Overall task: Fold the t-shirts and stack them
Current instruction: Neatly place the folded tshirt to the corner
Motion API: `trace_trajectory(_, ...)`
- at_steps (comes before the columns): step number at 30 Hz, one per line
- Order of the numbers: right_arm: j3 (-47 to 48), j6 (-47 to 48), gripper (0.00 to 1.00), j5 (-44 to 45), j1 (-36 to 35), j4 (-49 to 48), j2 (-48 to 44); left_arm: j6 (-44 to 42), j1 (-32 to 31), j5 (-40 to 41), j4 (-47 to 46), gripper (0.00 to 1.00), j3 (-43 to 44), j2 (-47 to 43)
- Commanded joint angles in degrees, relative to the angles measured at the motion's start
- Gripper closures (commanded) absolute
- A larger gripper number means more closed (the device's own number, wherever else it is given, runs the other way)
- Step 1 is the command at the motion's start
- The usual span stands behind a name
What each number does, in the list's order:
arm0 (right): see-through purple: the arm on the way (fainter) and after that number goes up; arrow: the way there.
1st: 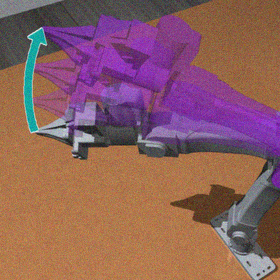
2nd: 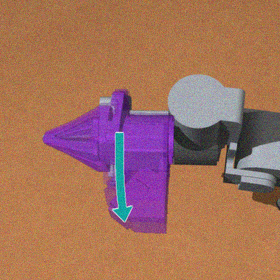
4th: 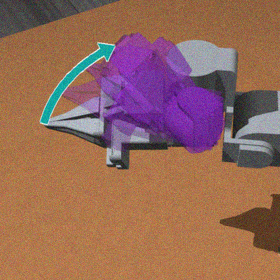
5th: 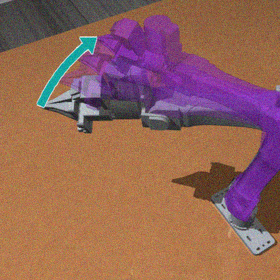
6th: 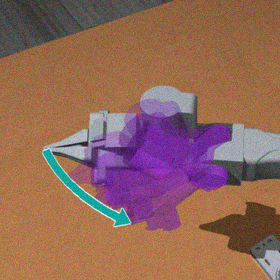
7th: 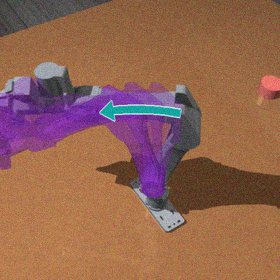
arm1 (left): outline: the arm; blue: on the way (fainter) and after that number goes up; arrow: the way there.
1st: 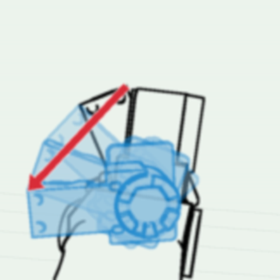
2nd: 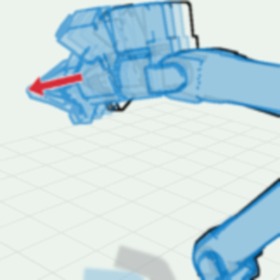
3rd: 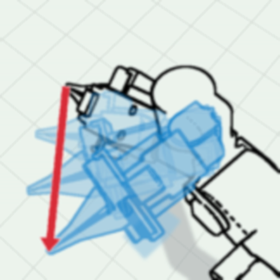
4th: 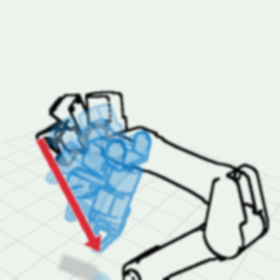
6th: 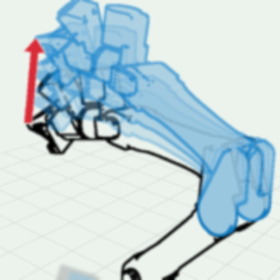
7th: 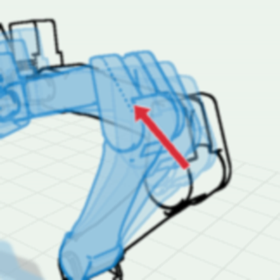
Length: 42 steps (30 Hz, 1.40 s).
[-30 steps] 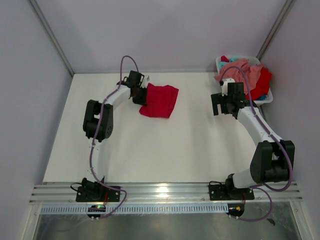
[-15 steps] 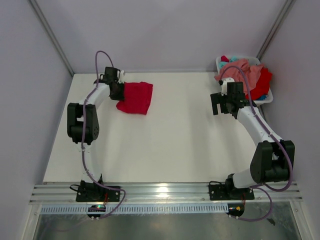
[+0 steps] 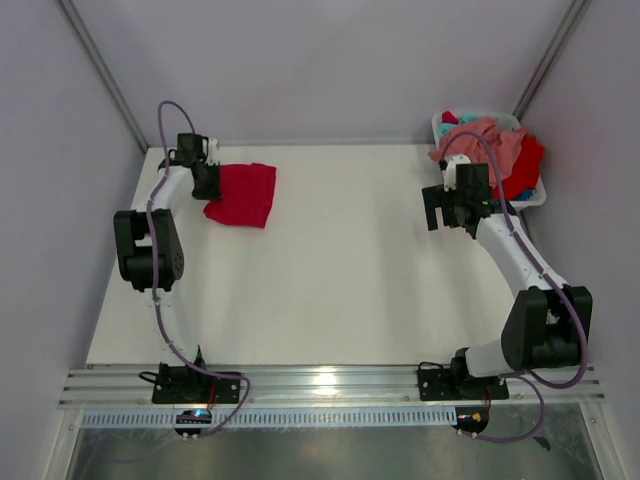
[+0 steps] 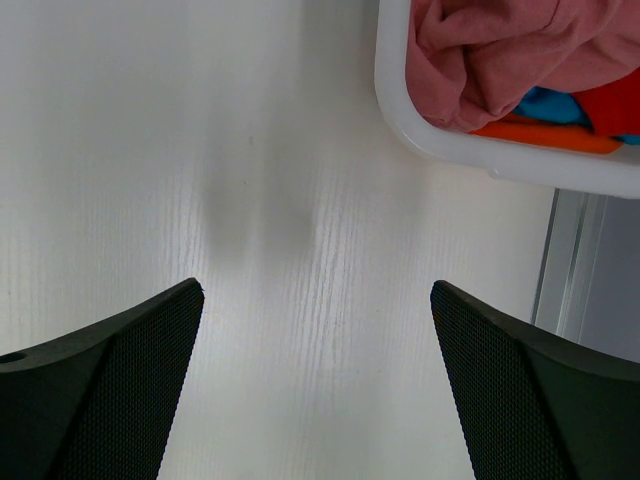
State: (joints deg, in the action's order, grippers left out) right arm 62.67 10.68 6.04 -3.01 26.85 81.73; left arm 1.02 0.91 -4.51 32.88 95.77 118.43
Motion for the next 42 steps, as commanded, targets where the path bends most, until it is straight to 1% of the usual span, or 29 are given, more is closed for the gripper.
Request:
trace_trajectory(1, 3.24, 0.84, 0.01, 0.2, -0.25, 0.92, -3.42, -2.32, 2.86, 0.47, -0.45, 1.0, 0.91, -4.53)
trace_trajectory(9, 2.28, 2.94, 0.01, 1.43, -0.33, 1.98, -6.06, -4.18, 6.47, 2.14, -0.45, 1.0, 2.14, -3.74)
trace_trajectory(11, 2.1, 3.21, 0.01, 1.69, -0.25, 2.15, -6.41, -4.97, 6.83, 3.37, -0.8, 1.0, 2.23, -3.65)
trace_trajectory(19, 1.05, 3.65, 0.01, 2.04, -0.25, 1.36, -7.38, -6.29, 9.2, 4.07, -0.72, 1.0, 4.95, -1.45)
trace_trajectory(20, 0.78, 3.82, 0.01, 2.04, -0.33, 1.27, -7.47, -6.55, 9.29, 6.16, -0.45, 1.0, 5.3, -1.28)
trace_trajectory(24, 0.34, 4.0, 0.01, 1.96, -0.25, 1.01, -7.82, -7.17, 10.43, 7.76, -0.45, 1.0, 6.54, -0.05)
trace_trajectory(27, 0.25, 4.26, 0.01, 1.96, -0.25, 1.01, -8.17, -8.04, 10.87, 9.6, -1.06, 1.0, 7.06, 0.83)
trace_trajectory(37, -0.62, 4.7, 0.01, 1.69, -0.25, 1.01, -9.4, -9.98, 11.49, 12.16, -1.68, 1.0, 8.12, 3.47)
trace_trajectory(42, -0.54, 4.62, 0.01, 1.6, -0.25, 1.54, -9.84, -9.54, 12.36, 12.69, 0.07, 1.0, 12.42, 6.36)
